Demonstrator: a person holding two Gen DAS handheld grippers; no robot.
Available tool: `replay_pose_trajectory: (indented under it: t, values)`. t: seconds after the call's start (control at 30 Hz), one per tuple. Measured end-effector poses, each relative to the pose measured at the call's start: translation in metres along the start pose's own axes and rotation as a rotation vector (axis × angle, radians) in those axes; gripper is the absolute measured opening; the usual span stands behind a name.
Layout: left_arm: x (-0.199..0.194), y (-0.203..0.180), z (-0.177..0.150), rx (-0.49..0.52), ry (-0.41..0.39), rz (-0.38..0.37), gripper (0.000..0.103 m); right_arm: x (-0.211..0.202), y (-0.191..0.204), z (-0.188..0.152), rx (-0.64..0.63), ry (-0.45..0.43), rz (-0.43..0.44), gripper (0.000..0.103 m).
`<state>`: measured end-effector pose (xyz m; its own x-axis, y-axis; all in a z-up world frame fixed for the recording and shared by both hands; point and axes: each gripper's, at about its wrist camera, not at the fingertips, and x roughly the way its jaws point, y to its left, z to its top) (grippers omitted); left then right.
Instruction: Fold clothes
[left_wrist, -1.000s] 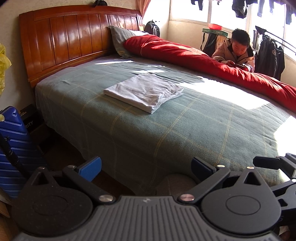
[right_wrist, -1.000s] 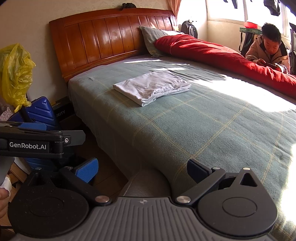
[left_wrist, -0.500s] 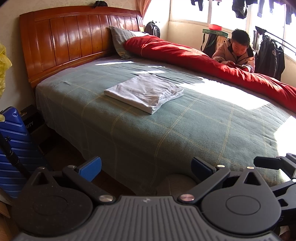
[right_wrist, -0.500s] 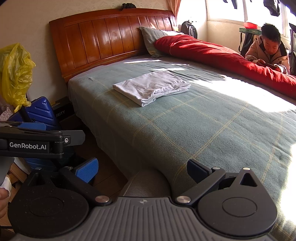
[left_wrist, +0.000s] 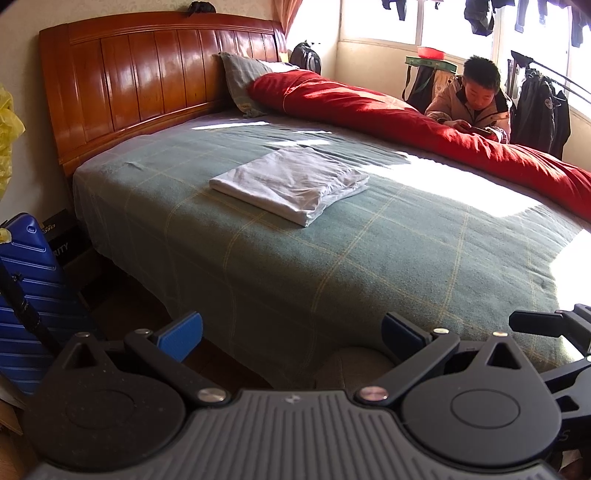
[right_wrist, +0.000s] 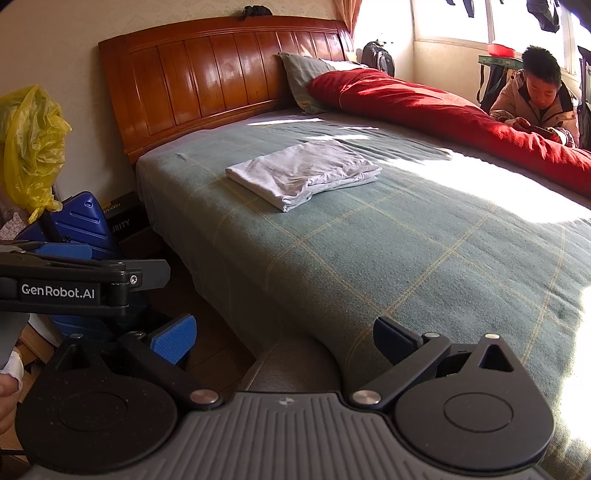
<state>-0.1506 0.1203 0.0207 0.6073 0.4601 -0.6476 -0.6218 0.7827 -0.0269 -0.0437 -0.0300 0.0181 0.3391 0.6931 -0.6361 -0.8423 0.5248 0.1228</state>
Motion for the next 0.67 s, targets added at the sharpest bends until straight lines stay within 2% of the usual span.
replay_pose_trajectory:
  t: [0.67]
  values:
    - [-0.0006,0.0008,-0.0007,0.001,-0.001,-0.003,0.103,0.0005,0.0002,0.0,-0.002,0.003,-0.002,0.103]
